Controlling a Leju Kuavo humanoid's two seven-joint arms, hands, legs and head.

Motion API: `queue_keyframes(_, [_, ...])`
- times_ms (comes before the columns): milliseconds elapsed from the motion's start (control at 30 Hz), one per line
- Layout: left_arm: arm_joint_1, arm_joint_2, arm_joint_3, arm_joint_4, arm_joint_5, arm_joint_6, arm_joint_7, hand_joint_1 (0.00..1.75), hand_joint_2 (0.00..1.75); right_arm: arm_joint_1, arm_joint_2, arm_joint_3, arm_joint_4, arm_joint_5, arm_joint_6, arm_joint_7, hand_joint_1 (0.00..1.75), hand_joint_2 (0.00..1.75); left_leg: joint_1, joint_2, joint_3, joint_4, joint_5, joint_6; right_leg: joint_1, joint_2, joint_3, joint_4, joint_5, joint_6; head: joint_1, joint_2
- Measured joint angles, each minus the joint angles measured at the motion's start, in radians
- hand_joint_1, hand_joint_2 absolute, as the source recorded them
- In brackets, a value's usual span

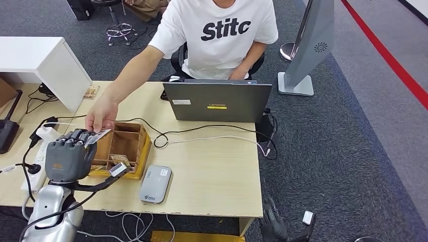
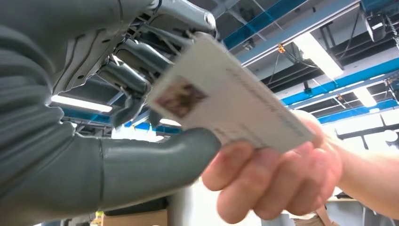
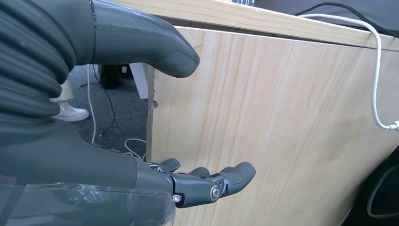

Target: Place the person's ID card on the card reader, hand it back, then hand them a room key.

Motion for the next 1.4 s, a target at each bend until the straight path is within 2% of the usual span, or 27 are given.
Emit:
queue_keyframes(200, [0.051,-0.014,0.001,-0.026,0.062,0.004,-0.046,0.0,1.75,0.001,0.0,0.0,0.0,-0.015,0.0,-0.007,0.0,1.75,0.0,0.0,0.0,0.0,0.0,0.0,0.0,0.0,0.0,0.0,0.0,0.0,0.0,0.0])
queue_keyframes(500, [0.206,-0.027,0.001,-0.181,0.161,-0.052,-0.14,0.0,1.75,0.008,0.0,-0.001,0.0,-0.046,0.005,-0.03,0.0,1.75,0.0,-0.002,-0.001,0.0,0.0,0.0,0.0,-0.003,0.0,0.0,0.0,0.0,0.0,0.0])
queue_keyframes(733, [0.274,-0.034,0.001,-0.257,0.141,-0.056,-0.146,0.0,1.75,0.012,0.0,-0.003,0.0,-0.05,0.006,-0.035,0.0,1.75,0.0,-0.007,-0.003,0.0,0.001,0.0,0.0,-0.008,0.0,-0.001,0.0,0.001,0.0,0.0])
queue_keyframes(900, [0.291,-0.034,0.001,-0.28,0.136,-0.056,-0.146,0.0,1.75,0.013,0.0,-0.003,0.0,-0.05,0.006,-0.035,0.0,1.75,0.0,-0.008,-0.003,0.0,0.002,0.0,0.0,-0.009,0.001,-0.001,0.0,0.002,0.0,0.0])
queue_keyframes(1033, [0.302,-0.032,0.002,-0.285,0.058,-0.053,-0.116,0.0,1.75,0.014,0.0,-0.004,0.0,-0.05,0.006,-0.043,0.0,1.75,-0.001,-0.008,-0.003,0.0,0.002,0.0,0.0,-0.009,0.001,-0.001,0.0,0.002,0.0,0.0])
queue_keyframes(1200, [0.32,0.009,0.016,-0.247,-0.028,-0.071,-0.052,0.0,1.75,0.017,0.0,-0.004,0.0,-0.045,0.012,-0.047,0.0,1.75,0.0,-0.009,-0.003,0.0,0.002,0.0,0.0,-0.01,0.0,-0.001,0.0,0.002,0.0,0.0])
queue_keyframes(1400, [0.265,0.071,0.052,-0.069,-0.068,-0.068,-0.033,0.0,1.75,0.016,-0.001,-0.003,0.0,-0.024,0.012,-0.04,0.0,1.75,0.0,-0.01,-0.004,0.0,0.003,0.0,0.0,-0.01,0.0,0.0,0.0,0.002,0.0,0.0])
